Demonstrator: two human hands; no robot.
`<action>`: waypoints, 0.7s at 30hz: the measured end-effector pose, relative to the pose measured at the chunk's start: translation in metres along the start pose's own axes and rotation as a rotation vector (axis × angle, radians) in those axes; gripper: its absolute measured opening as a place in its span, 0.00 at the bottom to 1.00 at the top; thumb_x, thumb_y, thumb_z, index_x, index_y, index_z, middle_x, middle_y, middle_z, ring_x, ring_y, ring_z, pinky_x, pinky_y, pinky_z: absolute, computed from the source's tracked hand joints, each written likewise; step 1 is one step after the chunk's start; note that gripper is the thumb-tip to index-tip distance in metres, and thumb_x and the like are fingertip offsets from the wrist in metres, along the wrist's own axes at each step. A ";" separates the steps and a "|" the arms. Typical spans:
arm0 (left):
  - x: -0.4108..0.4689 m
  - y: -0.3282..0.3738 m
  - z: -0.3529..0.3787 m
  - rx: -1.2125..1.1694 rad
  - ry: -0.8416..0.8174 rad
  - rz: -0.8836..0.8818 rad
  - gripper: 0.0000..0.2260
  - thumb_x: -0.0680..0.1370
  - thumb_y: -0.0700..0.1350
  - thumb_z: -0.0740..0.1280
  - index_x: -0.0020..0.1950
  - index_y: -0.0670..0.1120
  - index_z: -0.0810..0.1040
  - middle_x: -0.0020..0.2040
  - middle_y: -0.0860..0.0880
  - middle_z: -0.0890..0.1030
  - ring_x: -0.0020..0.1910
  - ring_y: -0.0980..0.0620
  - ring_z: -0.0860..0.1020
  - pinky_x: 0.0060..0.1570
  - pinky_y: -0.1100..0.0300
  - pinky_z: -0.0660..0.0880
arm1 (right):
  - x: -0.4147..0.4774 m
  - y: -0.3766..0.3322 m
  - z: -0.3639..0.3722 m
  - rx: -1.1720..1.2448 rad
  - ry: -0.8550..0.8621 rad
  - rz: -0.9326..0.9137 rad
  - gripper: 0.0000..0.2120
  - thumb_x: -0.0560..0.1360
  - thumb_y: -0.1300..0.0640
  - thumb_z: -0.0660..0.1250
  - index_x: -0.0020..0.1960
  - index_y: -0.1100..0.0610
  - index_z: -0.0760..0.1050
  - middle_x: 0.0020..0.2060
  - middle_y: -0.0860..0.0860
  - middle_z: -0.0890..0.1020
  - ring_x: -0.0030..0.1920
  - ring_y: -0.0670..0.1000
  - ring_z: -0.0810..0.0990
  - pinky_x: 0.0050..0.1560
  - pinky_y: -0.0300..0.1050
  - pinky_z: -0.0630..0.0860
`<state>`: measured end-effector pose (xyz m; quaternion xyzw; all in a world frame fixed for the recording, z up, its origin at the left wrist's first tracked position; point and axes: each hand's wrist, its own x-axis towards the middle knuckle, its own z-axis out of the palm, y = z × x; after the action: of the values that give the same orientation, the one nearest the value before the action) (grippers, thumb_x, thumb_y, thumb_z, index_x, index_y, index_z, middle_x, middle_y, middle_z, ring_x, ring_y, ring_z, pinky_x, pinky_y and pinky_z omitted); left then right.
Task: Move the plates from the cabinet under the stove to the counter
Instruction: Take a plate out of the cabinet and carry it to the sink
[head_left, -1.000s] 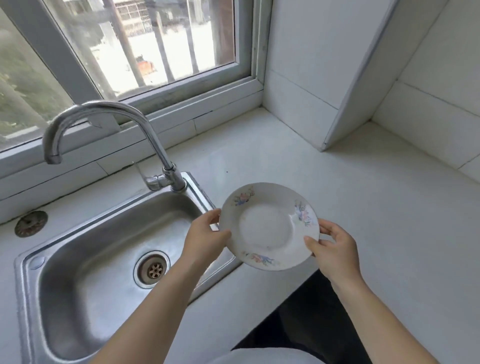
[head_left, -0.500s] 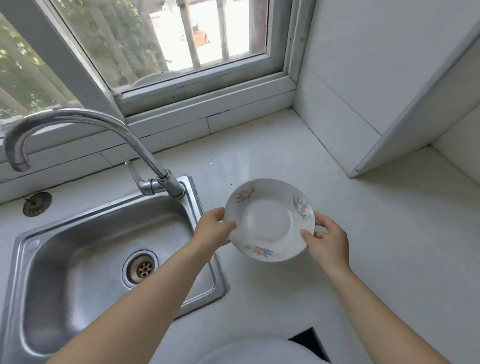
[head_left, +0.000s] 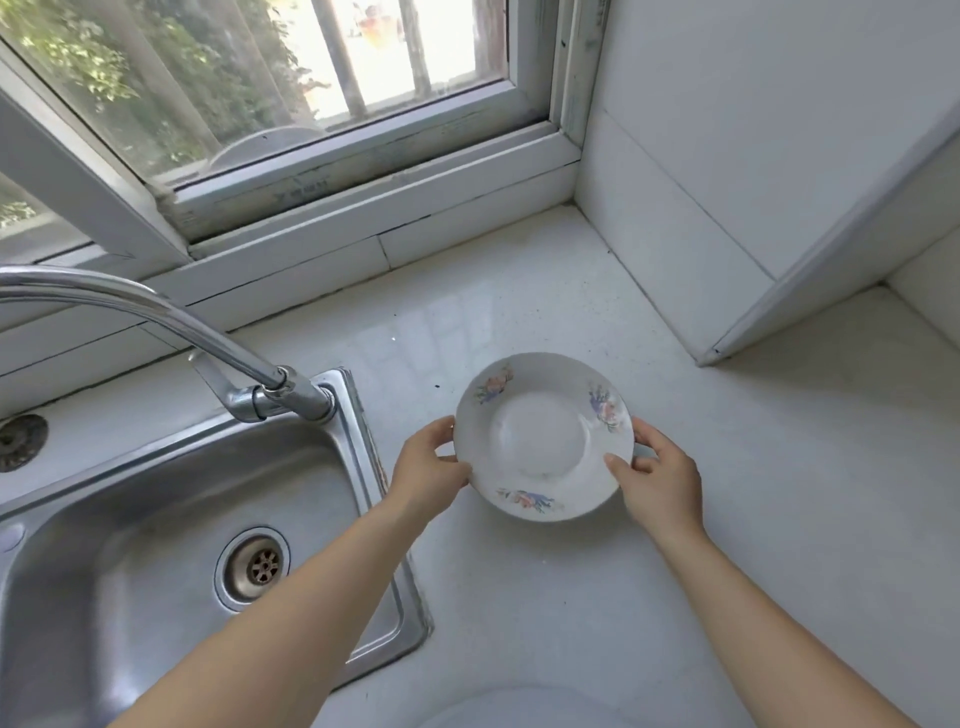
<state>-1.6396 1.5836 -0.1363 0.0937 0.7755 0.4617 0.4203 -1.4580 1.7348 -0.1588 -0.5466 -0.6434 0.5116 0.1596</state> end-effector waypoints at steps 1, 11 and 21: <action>0.004 0.001 0.001 -0.007 0.002 0.005 0.27 0.68 0.30 0.66 0.64 0.50 0.75 0.61 0.56 0.76 0.47 0.53 0.82 0.41 0.62 0.80 | 0.004 -0.001 0.000 0.001 0.001 -0.004 0.20 0.69 0.63 0.71 0.59 0.48 0.76 0.33 0.42 0.82 0.31 0.33 0.78 0.28 0.24 0.68; 0.061 0.051 0.008 -0.072 0.117 0.065 0.28 0.68 0.29 0.67 0.64 0.49 0.73 0.58 0.55 0.75 0.44 0.57 0.81 0.38 0.62 0.80 | 0.079 -0.039 0.009 -0.003 0.032 -0.063 0.20 0.69 0.60 0.71 0.58 0.47 0.76 0.30 0.43 0.81 0.34 0.42 0.80 0.32 0.35 0.71; 0.135 0.090 0.017 -0.029 0.177 0.093 0.30 0.66 0.29 0.67 0.64 0.51 0.73 0.56 0.57 0.76 0.45 0.57 0.81 0.44 0.55 0.81 | 0.166 -0.072 0.021 -0.033 0.030 -0.145 0.20 0.69 0.61 0.70 0.59 0.45 0.76 0.32 0.40 0.81 0.33 0.37 0.79 0.32 0.30 0.71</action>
<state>-1.7332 1.7166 -0.1446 0.0825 0.7978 0.4982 0.3295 -1.5707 1.8770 -0.1665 -0.5085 -0.6874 0.4797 0.1968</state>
